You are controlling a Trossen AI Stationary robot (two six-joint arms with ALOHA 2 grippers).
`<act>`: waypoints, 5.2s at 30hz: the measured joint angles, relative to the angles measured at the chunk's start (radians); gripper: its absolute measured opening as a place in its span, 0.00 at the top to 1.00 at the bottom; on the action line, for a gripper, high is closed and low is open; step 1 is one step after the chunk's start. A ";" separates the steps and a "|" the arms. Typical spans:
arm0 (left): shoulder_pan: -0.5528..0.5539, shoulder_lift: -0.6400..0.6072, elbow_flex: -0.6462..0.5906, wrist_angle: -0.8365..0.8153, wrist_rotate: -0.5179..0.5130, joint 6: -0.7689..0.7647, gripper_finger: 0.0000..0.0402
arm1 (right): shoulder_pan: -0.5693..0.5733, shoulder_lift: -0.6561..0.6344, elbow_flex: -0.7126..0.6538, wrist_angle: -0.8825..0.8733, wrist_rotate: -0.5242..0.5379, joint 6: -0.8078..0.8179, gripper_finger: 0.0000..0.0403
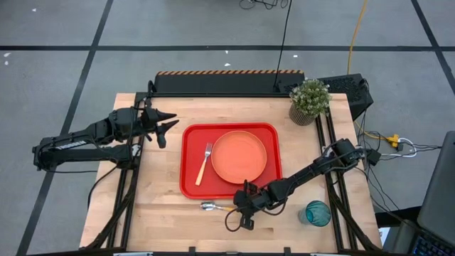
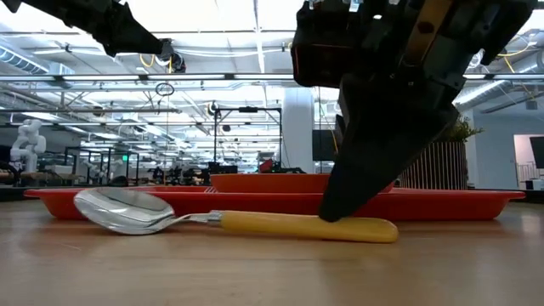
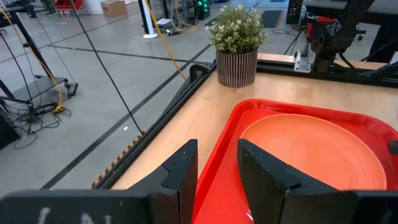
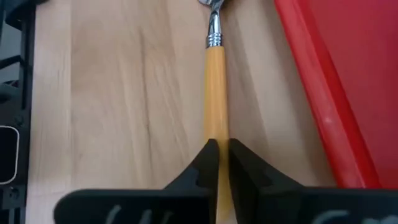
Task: Pick and place plate/cup/fork/spoon on tray
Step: Put the yellow spoon on the orange serving tray
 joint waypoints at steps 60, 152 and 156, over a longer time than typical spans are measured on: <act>-0.633 1.144 0.708 -0.322 0.099 -0.386 0.71 | 0.023 -0.944 -0.165 -0.338 0.840 -0.481 0.73; -0.715 1.390 1.058 -0.955 0.005 -0.186 0.93 | 0.033 -1.071 -0.229 -0.235 0.855 -0.561 0.73; -0.737 1.395 1.042 -1.051 -0.076 0.053 0.93 | 0.033 -1.071 -0.229 -0.243 0.855 -0.558 0.73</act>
